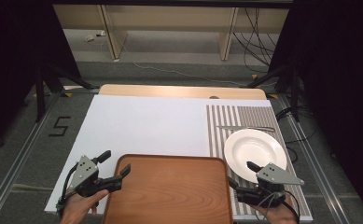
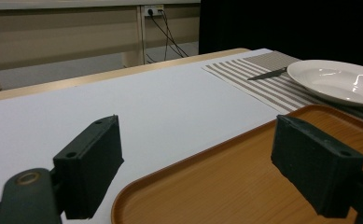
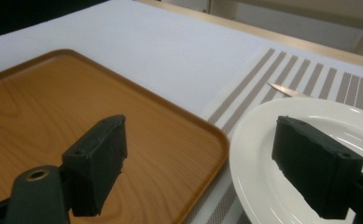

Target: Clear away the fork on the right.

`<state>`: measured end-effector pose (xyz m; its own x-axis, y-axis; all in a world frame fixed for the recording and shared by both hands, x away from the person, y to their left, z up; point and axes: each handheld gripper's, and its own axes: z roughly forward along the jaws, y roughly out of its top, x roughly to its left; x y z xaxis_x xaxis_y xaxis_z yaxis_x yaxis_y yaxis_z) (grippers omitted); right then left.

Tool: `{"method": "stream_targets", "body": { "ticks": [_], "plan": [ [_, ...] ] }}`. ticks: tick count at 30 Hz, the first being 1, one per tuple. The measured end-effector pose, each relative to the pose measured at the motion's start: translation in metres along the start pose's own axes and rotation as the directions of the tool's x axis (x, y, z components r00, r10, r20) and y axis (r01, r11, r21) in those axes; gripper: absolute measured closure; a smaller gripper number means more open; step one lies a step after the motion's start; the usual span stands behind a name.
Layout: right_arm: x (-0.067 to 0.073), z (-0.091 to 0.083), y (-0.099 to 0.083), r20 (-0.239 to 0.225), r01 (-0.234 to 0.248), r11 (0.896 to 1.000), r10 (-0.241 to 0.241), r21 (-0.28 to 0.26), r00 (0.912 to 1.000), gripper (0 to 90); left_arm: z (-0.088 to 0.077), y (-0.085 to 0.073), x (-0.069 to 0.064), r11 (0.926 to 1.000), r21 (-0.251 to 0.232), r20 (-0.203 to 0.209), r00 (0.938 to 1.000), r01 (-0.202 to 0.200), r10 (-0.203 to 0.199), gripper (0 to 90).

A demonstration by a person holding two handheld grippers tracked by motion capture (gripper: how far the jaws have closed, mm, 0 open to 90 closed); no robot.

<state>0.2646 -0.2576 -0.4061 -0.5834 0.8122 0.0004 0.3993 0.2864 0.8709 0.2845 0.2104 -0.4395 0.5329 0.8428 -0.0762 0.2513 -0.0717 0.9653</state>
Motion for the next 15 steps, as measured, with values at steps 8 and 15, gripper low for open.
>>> {"method": "stream_targets", "body": {
  "ticks": [8, 15],
  "plan": [
    [-0.01, -0.007, -0.002, 0.002, 0.002, 0.998, -0.002, 0.065, 1.0, 20.6, 0.0, 0.0, 0.0, 1.0, -0.005, -0.004, 1.0, -0.001, 0.001, 16.1],
    [-0.016, -0.01, -0.007, -0.023, 0.004, 0.989, -0.001, 0.149, 0.9997, 20.5, 0.0, 0.0, 0.001, 1.0, -0.004, -0.004, 1.0, -0.002, 0.002, 16.1]
  ]
}}
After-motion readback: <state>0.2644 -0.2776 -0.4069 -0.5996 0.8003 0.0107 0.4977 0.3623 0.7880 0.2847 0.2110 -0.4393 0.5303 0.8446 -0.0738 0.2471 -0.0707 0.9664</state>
